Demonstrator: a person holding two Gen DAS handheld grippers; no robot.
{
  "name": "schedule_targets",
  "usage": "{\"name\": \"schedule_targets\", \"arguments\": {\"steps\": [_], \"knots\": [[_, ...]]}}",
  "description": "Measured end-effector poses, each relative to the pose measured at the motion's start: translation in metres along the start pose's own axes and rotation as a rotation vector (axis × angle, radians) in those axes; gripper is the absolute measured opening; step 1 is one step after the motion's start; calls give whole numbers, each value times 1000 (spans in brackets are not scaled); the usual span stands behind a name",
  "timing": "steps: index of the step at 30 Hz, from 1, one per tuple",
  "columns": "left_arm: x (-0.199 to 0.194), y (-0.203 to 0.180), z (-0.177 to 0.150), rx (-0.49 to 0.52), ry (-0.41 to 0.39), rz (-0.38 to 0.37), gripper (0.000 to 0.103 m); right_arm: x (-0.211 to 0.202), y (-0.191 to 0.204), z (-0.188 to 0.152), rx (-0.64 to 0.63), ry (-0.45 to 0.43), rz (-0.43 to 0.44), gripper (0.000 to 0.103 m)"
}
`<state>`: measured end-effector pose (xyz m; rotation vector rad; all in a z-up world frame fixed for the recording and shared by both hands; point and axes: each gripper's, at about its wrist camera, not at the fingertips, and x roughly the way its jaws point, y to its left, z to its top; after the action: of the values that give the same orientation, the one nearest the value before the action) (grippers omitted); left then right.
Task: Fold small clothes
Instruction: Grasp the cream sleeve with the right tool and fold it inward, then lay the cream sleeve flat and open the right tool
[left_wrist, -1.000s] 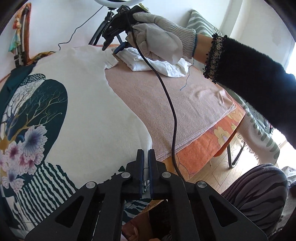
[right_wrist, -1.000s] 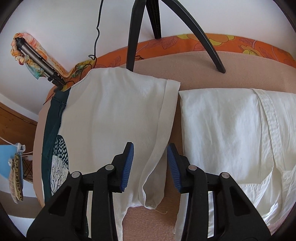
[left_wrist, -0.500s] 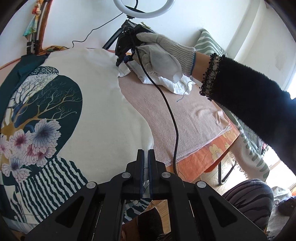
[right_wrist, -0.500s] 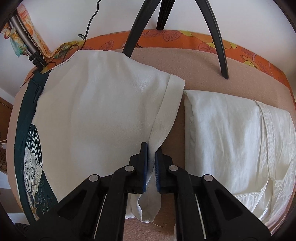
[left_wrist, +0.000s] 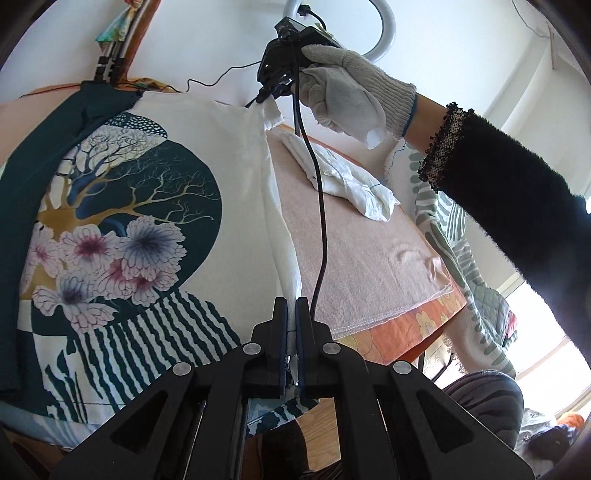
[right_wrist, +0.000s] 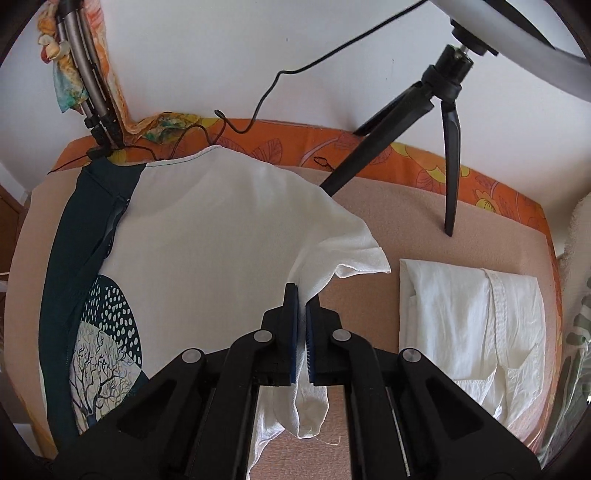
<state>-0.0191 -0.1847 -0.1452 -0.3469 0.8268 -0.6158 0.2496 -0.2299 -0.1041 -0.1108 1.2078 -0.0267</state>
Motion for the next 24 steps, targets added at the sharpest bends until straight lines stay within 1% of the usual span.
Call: {"name": "schedule_targets", "arguments": {"steps": [3,6,13,17,24], "knots": [[-9,13,-4,-36,-19,0,3,-8,36,8,-66,-15,-23,4],[-18,28,-6,-76,-43,13,3,-7,71,13,-128,-21,-37,4],[-31,57,-12,-130,-62,48,3,16,146,16,-224,-7,-48,4],[-38,72,-14,-153,-69,67,3,26,173,15,-254,-3,-50,4],[-45,87,-20,-174,-70,86,3,38,202,14,-279,8,-40,4]]}}
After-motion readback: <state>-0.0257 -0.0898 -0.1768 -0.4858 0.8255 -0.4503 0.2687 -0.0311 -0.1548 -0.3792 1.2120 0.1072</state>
